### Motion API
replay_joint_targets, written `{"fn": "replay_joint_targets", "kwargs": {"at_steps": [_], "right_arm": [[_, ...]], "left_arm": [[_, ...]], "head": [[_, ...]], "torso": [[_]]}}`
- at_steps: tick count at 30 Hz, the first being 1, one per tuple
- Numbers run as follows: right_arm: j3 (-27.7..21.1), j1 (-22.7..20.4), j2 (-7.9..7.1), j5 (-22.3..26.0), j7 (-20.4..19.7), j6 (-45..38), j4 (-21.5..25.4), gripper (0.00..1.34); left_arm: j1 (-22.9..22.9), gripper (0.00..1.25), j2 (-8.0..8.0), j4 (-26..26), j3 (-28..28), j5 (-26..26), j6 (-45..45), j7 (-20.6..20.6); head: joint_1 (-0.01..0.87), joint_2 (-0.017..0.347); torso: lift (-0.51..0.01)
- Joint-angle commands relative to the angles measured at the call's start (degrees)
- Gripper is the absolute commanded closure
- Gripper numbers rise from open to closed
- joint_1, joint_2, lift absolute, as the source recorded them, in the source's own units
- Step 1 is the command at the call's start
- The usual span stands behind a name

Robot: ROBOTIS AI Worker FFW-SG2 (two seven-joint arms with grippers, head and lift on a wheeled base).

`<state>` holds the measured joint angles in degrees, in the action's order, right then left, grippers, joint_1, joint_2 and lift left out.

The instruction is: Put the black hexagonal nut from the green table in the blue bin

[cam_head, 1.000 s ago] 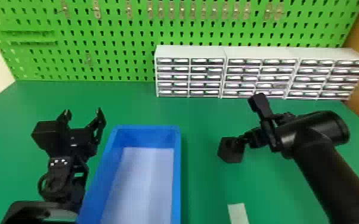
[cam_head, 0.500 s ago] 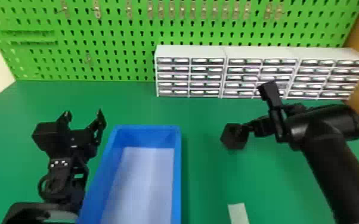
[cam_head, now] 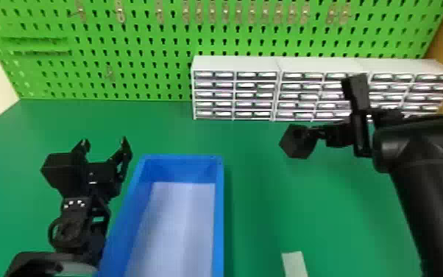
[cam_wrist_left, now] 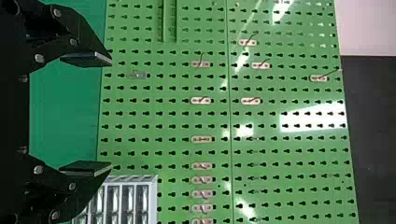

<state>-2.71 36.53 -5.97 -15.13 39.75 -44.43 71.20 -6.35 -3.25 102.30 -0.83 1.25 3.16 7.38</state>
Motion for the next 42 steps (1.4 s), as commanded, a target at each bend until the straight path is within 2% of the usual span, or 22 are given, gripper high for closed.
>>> {"fn": "replay_joint_targets", "kwargs": {"at_steps": [1, 13, 21, 42], "right_arm": [[-1.25, -1.81, 0.34, 2.56, -1.16, 0.40, 5.80, 1.21], [-2.74, -4.89, 0.52, 9.86, -3.98, 0.84, 18.01, 1.21], [-2.66, -8.31, 1.05, 17.24, -10.22, 3.12, 24.34, 1.21], [1.56, -12.88, -0.01, 27.52, -11.36, 1.71, 31.72, 1.21]], "left_arm": [[-0.07, 0.46, 0.00, 0.00, 0.04, 0.07, 0.00, 0.00], [-0.25, 0.46, 0.00, 0.00, 0.31, 0.16, 0.00, 0.00], [-0.33, 0.46, 0.00, 0.00, 0.39, 0.25, 0.00, 0.09], [-0.77, 0.46, 0.00, 0.09, 0.66, 0.78, 0.00, 0.88]], "head": [[0.657, 0.057], [0.657, 0.057], [0.657, 0.057], [0.657, 0.057]], "torso": [[-0.095], [-0.095], [-0.095], [-0.095]]}}
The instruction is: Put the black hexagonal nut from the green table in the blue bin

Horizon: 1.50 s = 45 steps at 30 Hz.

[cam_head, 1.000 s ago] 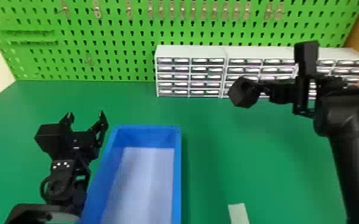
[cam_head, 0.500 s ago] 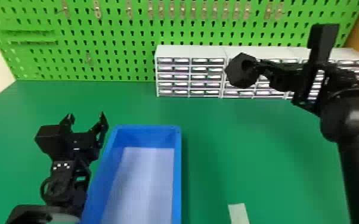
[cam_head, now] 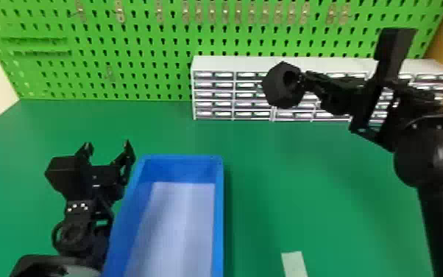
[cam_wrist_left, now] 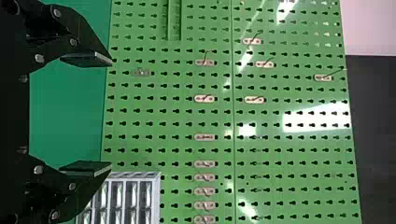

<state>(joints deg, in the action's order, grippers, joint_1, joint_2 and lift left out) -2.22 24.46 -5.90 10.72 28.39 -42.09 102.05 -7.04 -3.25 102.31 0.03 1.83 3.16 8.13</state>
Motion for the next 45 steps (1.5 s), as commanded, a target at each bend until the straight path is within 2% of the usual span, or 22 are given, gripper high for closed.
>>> {"fn": "replay_joint_targets", "kwargs": {"at_steps": [1, 23, 45], "right_arm": [[1.26, -1.08, -0.07, 1.94, -0.01, -0.71, 1.05, 1.21], [10.92, -2.14, -1.13, 7.47, -0.18, -2.56, 1.58, 1.21], [22.53, -1.00, -3.15, 13.19, -2.03, -2.91, 1.40, 1.21]], "left_arm": [[0.01, 0.46, 0.00, 0.17, -0.21, 0.28, 0.00, 0.22], [-0.34, 0.46, 0.00, 1.93, -3.55, 0.19, 0.00, 1.89], [-0.08, 0.46, 0.00, 1.93, -4.43, -0.16, 0.00, 1.89]], "head": [[0.657, 0.057], [0.657, 0.057], [0.657, 0.057]], "torso": [[-0.095], [-0.095], [-0.095]]}}
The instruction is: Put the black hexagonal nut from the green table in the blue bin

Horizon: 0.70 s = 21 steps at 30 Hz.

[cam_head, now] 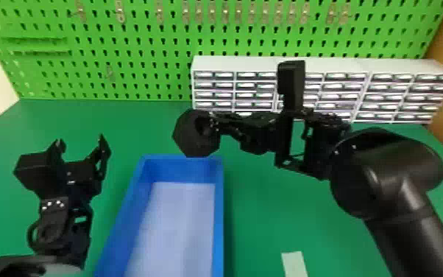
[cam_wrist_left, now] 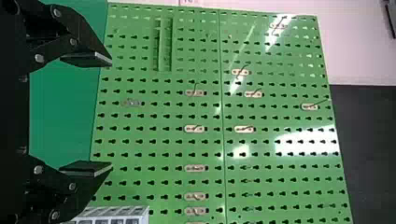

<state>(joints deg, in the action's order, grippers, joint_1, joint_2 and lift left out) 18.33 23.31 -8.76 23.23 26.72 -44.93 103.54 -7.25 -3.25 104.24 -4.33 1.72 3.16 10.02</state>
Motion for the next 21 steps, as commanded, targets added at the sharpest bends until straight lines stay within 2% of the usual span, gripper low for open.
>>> {"fn": "replay_joint_targets", "kwargs": {"at_steps": [1, 21], "right_arm": [[2.41, 0.15, -0.29, 0.68, -0.53, -0.07, -0.10, 1.21], [10.59, 0.94, -1.69, 5.16, -2.12, -0.24, -3.44, 1.21]], "left_arm": [[0.22, 0.46, 0.00, 0.00, -0.07, -0.05, 0.00, 0.00], [0.92, 0.46, 0.00, 0.00, -0.33, -0.13, 0.00, 0.00]], "head": [[0.657, 0.057], [0.657, 0.057]], "torso": [[-0.095], [-0.095]]}}
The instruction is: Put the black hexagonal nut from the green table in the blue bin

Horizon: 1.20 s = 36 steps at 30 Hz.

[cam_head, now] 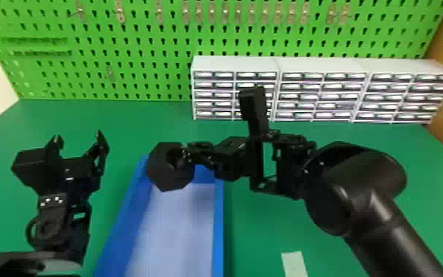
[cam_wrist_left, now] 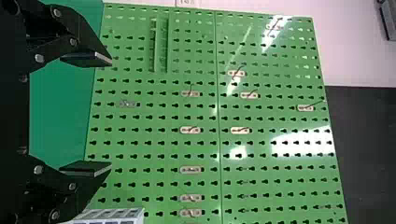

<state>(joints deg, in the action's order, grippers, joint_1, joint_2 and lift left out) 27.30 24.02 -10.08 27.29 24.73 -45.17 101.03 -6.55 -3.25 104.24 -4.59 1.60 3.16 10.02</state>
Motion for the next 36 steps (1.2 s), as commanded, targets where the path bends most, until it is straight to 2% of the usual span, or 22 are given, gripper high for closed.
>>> {"fn": "replay_joint_targets", "kwargs": {"at_steps": [1, 15, 28, 29, 31, 34, 36], "right_arm": [[1.97, 0.33, -0.46, 1.19, -0.21, 0.00, -1.10, 1.21], [4.87, 0.85, -0.90, 3.03, -0.39, -0.27, -3.91, 1.21], [5.49, 1.12, -0.81, 3.56, -0.39, -1.41, -4.88, 1.20], [5.49, 1.12, -0.81, 3.56, -0.39, -1.67, -4.88, 1.17], [5.40, 1.21, -0.81, 3.91, -0.39, -1.76, -4.96, 0.96], [5.05, 1.21, -0.81, 4.26, -0.39, -2.20, -5.14, 0.54], [4.70, 1.21, -0.81, 4.26, -0.39, -2.64, -5.14, 0.31]], "left_arm": [[0.22, 0.46, 0.00, 0.00, -0.07, -0.02, 0.00, 0.00], [0.31, 0.46, 0.00, 0.00, -0.07, -0.02, 0.00, 0.00], [0.22, 0.46, 0.00, 0.00, -0.07, -0.02, 0.00, 0.00], [0.22, 0.46, 0.00, 0.00, -0.07, -0.02, 0.00, 0.00], [0.22, 0.46, 0.00, 0.00, 0.02, -0.02, 0.00, 0.00], [0.22, 0.46, 0.00, 0.00, 0.02, -0.02, 0.00, 0.00], [0.22, 0.46, 0.00, 0.00, 0.02, -0.02, 0.00, 0.00]], "head": [[0.657, 0.057], [0.657, 0.057], [0.657, 0.057], [0.657, 0.057], [0.657, 0.057], [0.657, 0.057], [0.657, 0.057]], "torso": [[-0.095], [-0.095], [-0.095], [-0.095], [-0.095], [-0.095], [-0.095]]}}
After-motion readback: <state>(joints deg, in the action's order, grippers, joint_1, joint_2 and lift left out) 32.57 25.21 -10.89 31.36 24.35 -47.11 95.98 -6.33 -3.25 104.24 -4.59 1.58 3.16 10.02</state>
